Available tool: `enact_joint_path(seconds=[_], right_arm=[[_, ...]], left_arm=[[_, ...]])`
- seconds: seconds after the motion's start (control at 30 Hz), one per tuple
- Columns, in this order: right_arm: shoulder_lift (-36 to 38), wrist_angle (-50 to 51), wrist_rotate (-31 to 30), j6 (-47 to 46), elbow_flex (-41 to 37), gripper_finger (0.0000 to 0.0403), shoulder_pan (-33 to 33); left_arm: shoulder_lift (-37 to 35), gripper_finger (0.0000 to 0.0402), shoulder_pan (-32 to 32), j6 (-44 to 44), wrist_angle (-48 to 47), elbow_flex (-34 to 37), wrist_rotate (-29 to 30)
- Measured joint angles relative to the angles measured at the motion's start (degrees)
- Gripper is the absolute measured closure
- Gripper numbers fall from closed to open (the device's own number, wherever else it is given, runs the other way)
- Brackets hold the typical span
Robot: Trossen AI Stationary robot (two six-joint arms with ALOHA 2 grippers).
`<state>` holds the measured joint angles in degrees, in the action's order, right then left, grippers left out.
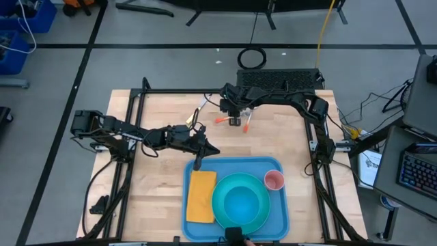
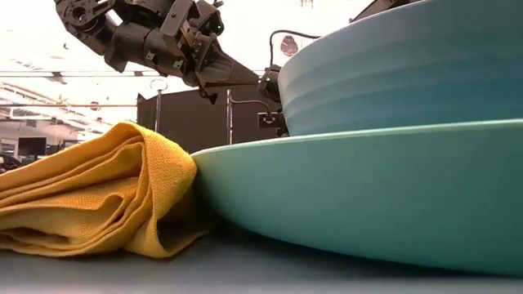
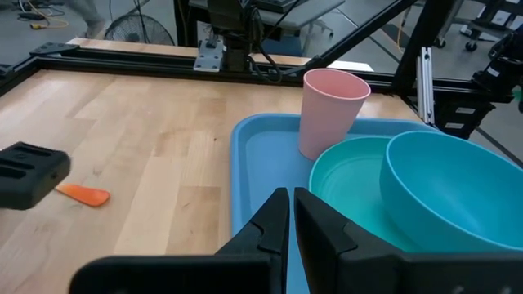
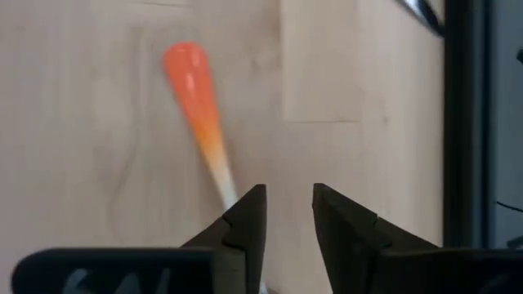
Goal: Set up tray
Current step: Put the orange fork on top of the yellow table napkin
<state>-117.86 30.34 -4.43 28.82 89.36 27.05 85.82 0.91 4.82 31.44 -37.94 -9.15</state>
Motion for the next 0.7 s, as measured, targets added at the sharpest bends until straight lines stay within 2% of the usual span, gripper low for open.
enact_joint_path(seconds=[0.13,0.27,0.37,0.5,0.7], right_arm=[[0.0,4.17,1.07,3.23,0.0,0.0326,0.1],[-0.04,6.34,4.87,3.5,0.0,0.0336,1.04],[-0.24,6.64,4.63,3.9,0.0,0.0336,1.35],[-0.26,7.3,7.59,4.53,-0.3,0.0331,2.24],[-0.39,8.18,7.62,5.31,-1.27,0.0329,2.68]], left_arm=[[0.0,0.0376,0.02,0.0,0.01,0.0,0.02],[0.0,0.0376,0.02,-0.03,0.02,-0.01,0.04],[0.0,0.0376,0.02,-0.04,0.02,0.0,0.08],[0.0,0.0376,0.02,0.02,0.02,0.01,0.09],[0.0,0.0376,0.02,-0.06,0.04,-0.01,0.09]])
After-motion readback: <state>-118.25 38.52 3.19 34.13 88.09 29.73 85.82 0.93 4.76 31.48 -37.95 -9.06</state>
